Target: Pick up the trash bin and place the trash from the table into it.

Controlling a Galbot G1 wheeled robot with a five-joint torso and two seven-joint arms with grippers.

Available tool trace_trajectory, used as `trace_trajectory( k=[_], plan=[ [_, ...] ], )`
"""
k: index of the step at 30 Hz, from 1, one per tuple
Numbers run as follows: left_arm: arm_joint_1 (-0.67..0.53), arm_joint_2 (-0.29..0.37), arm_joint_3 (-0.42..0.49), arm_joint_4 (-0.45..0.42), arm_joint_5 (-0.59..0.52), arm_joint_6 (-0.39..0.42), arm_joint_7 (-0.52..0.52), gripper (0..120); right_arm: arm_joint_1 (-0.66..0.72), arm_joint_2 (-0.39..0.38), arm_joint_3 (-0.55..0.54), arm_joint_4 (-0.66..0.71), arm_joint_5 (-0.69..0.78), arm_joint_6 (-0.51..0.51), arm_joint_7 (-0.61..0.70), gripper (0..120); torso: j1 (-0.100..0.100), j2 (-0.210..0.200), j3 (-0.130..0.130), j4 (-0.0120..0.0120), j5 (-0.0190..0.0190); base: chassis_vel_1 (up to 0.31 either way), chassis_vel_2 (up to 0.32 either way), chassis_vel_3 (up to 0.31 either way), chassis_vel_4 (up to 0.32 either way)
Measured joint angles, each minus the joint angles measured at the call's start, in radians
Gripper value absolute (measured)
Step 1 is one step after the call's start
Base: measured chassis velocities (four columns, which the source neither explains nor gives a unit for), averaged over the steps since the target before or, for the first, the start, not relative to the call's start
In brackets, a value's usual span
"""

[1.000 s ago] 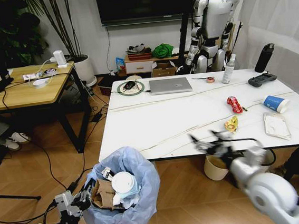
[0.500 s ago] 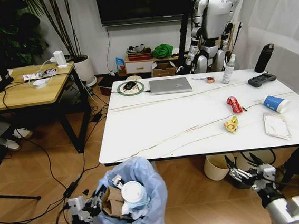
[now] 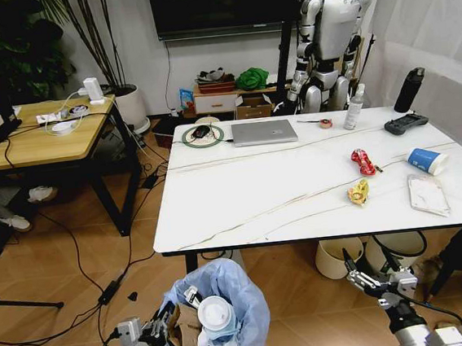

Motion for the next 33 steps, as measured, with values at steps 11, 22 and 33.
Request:
trace_trajectory(
  k=[11,22,33],
  plan=[
    [0.0,-0.015,-0.015,-0.005,-0.008,-0.005,0.002,0,0.011,0.011,-0.005,-0.025,0.047,0.01,-0.01,100,0.0,0.0,0.0,-0.0001,0.0,0.0,0.0,0.0,0.0],
    [0.0,-0.023,-0.006,-0.004,-0.004,-0.006,0.002,0,0.008,-0.004,-0.003,-0.026,0.078,0.011,-0.017,100,0.0,0.0,0.0,-0.0001,0.0,0.0,0.0,0.0,0.0],
    [0.003,-0.029,-0.004,-0.008,0.0,-0.007,0.003,0,0.004,-0.014,0.0,-0.025,0.103,0.011,-0.024,100,0.0,0.0,0.0,-0.0002,0.0001,0.0,0.0,0.0,0.0]
  ],
)
